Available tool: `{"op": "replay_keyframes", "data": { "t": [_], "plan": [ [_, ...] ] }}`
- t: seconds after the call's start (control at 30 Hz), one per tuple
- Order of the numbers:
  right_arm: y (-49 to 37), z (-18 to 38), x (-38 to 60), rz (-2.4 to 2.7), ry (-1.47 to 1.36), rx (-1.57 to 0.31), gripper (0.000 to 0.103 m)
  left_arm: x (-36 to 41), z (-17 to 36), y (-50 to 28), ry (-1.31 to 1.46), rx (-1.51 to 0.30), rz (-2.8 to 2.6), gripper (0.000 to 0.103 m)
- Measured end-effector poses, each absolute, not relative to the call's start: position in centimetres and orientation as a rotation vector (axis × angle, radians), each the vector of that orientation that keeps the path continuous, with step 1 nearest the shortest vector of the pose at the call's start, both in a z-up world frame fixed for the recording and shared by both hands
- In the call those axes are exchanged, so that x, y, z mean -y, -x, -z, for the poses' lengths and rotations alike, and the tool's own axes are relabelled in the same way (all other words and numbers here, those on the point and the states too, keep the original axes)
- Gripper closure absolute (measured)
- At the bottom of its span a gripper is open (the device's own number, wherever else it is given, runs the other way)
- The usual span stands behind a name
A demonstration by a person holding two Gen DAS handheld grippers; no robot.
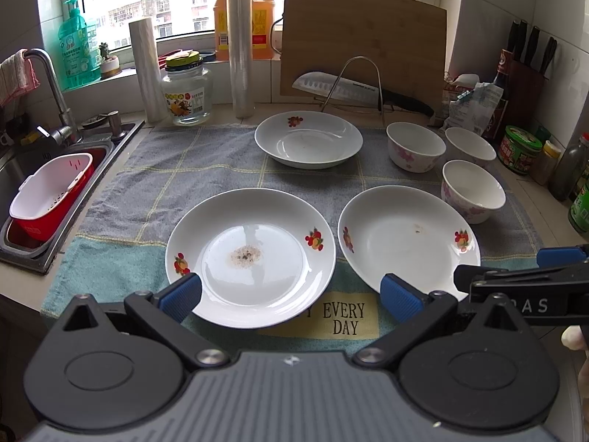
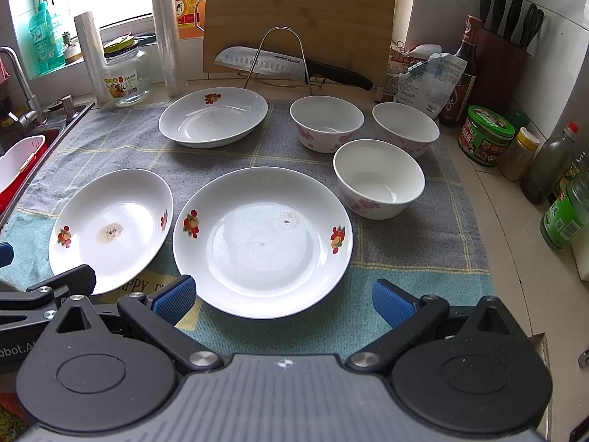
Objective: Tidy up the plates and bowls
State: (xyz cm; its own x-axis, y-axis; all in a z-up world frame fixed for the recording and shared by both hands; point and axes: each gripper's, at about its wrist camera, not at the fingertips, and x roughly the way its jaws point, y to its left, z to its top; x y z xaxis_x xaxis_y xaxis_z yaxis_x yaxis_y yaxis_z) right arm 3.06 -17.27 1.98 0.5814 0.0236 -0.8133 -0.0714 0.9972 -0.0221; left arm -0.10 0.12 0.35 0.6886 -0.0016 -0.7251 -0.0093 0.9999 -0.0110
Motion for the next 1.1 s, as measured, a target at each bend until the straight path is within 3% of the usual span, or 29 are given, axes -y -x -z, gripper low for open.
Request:
{"op": "replay_keyframes", "data": {
  "t": [1.1],
  "plan": [
    [-3.21, -2.03, 17.79, -0.058, 0.049, -0.937, 0.000, -0.34, -0.69, -0.10, 0.011, -0.807, -0.004, 0.001]
  ]
}}
